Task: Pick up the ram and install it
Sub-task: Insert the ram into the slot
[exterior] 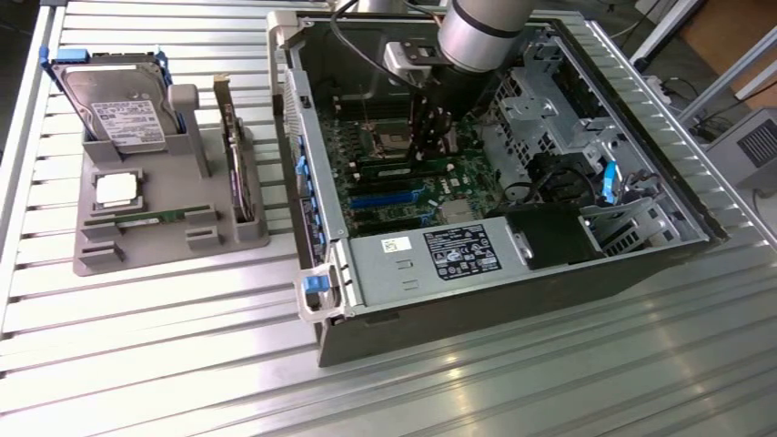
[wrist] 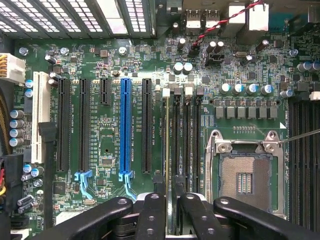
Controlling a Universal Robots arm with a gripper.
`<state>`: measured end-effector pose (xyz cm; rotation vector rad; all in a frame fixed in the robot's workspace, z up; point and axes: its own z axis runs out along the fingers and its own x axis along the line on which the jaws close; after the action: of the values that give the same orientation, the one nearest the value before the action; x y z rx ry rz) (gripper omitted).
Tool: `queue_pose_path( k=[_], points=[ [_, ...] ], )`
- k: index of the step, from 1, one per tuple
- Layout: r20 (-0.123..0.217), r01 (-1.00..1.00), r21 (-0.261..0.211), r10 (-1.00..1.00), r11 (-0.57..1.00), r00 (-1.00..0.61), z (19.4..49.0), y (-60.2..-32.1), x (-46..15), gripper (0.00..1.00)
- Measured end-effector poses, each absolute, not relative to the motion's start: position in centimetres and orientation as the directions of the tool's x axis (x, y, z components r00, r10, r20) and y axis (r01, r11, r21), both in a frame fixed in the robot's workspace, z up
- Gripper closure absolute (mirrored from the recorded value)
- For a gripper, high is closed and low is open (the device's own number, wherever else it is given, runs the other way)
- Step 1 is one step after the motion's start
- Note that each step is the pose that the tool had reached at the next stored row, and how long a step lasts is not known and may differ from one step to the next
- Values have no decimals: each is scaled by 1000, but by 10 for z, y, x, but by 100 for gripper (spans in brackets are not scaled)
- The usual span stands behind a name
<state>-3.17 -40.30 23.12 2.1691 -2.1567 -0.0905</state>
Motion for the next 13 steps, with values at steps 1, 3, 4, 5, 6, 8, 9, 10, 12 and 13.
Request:
queue_pose_path(
  k=[1, 3, 4, 5, 6, 8, 9, 10, 12, 13],
  points=[
    [21, -995, 99, -1000, -4, 6, 234, -403, -32, 80],
    [22, -995, 99, -1000, -4, 6, 244, -403, -32, 80],
    [22, -995, 99, -1000, -4, 7, 248, -403, -32, 80],
    [26, -995, 99, -1000, -4, 6, 248, -401, -32, 82],
    [28, -995, 99, -1000, -4, 7, 248, -401, -31, 88],
    [29, -995, 103, -1000, -3, 6, 246, -401, -15, 90],
    [31, -994, 105, -1000, -3, 7, 246, -401, -6, 90],
    [31, -994, 106, -999, -3, 7, 246, -401, 2, 90],
    [32, -994, 107, -999, -3, 7, 247, -401, 15, 90],
    [32, -994, 107, -999, -3, 7, 251, -401, 18, 90]
  ],
)
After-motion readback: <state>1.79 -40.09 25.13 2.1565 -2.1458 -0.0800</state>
